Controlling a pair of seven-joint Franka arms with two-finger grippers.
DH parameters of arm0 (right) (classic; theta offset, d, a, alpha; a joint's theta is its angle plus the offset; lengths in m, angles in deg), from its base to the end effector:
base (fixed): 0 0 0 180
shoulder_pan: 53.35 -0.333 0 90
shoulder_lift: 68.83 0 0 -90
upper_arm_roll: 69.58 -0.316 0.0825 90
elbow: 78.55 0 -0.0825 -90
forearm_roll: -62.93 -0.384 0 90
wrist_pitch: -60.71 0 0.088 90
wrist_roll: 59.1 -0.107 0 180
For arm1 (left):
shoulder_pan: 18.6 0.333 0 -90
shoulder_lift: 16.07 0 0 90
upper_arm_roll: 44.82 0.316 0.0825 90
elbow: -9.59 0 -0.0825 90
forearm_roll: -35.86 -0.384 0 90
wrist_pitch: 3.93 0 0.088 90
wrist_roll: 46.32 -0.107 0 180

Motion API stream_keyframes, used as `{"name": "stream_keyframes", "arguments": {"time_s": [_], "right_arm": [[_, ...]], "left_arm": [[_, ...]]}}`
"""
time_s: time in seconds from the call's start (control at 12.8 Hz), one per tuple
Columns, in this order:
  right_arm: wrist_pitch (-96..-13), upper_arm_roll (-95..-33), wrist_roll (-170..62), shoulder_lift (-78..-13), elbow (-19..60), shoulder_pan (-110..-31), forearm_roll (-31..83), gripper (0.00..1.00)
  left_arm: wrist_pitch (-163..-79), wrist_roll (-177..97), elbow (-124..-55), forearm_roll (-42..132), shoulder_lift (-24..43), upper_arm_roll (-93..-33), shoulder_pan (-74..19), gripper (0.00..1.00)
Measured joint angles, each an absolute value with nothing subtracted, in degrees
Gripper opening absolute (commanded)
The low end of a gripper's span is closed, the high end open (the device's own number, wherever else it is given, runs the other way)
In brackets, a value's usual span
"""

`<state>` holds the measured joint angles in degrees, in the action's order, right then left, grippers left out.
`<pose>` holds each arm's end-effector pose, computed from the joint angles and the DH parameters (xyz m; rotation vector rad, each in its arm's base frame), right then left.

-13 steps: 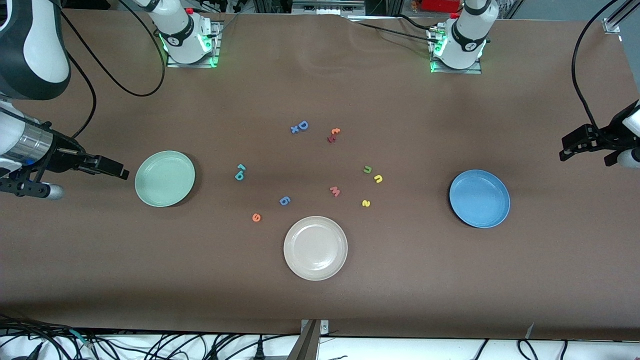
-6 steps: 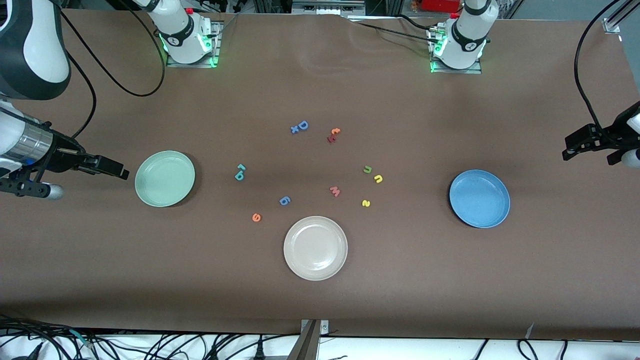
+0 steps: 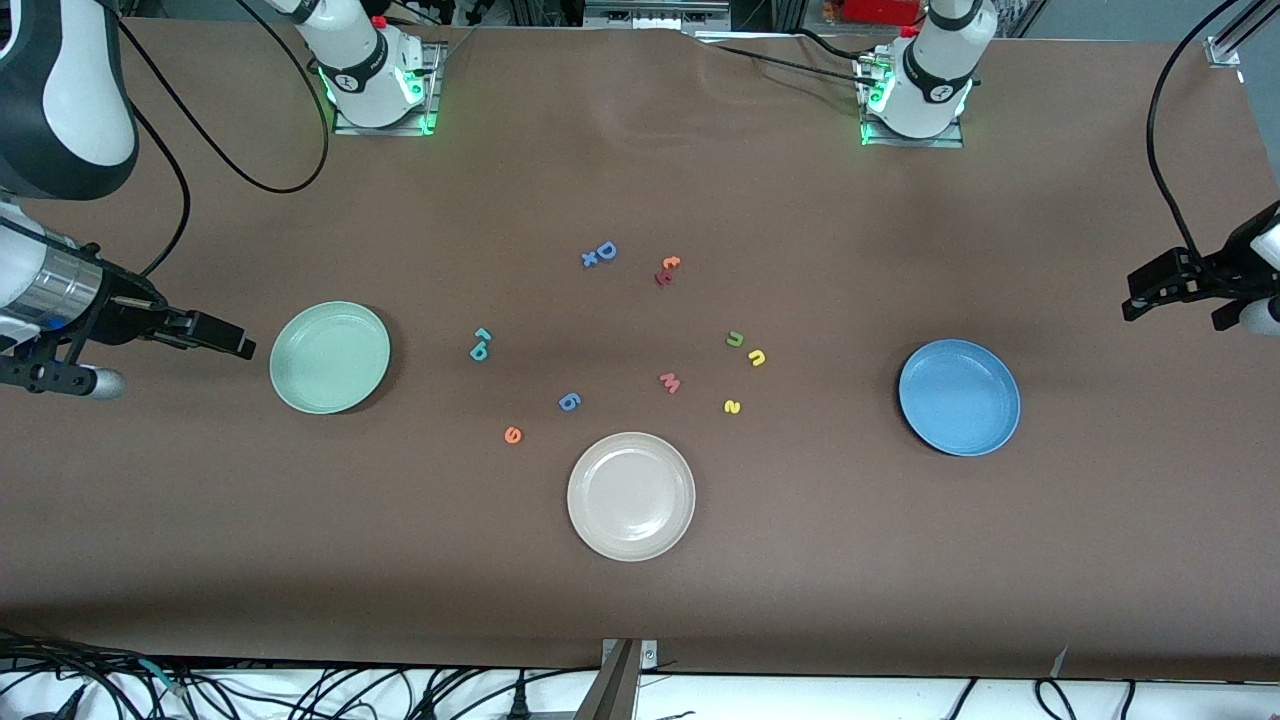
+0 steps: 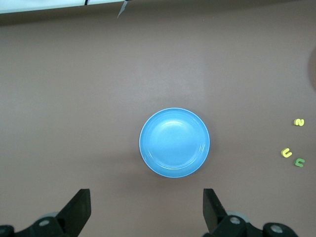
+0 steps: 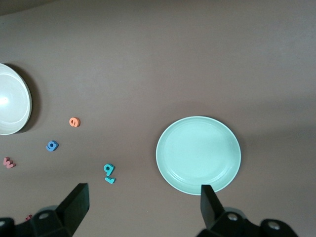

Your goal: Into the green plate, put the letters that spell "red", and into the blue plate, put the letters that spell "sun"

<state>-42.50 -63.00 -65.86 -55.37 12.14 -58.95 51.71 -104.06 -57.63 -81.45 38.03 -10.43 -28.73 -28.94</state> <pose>0.6329 0.0120 0.5008 -2.9669 0.2654 0.0339 0.5956 0.0491 0.5773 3.1358 -0.1471 0.1019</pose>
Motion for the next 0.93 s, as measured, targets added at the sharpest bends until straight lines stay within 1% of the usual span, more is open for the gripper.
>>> {"name": "stream_keyframes", "arguments": {"time_s": [0.93], "right_arm": [[-42.5, -63.0, -65.9, -55.4, 12.1, -59.0, 51.7, 1.00]], "left_arm": [[-103.5, -57.6, -81.5, 38.0, -10.4, -28.7, -28.9, 1.00]]}}
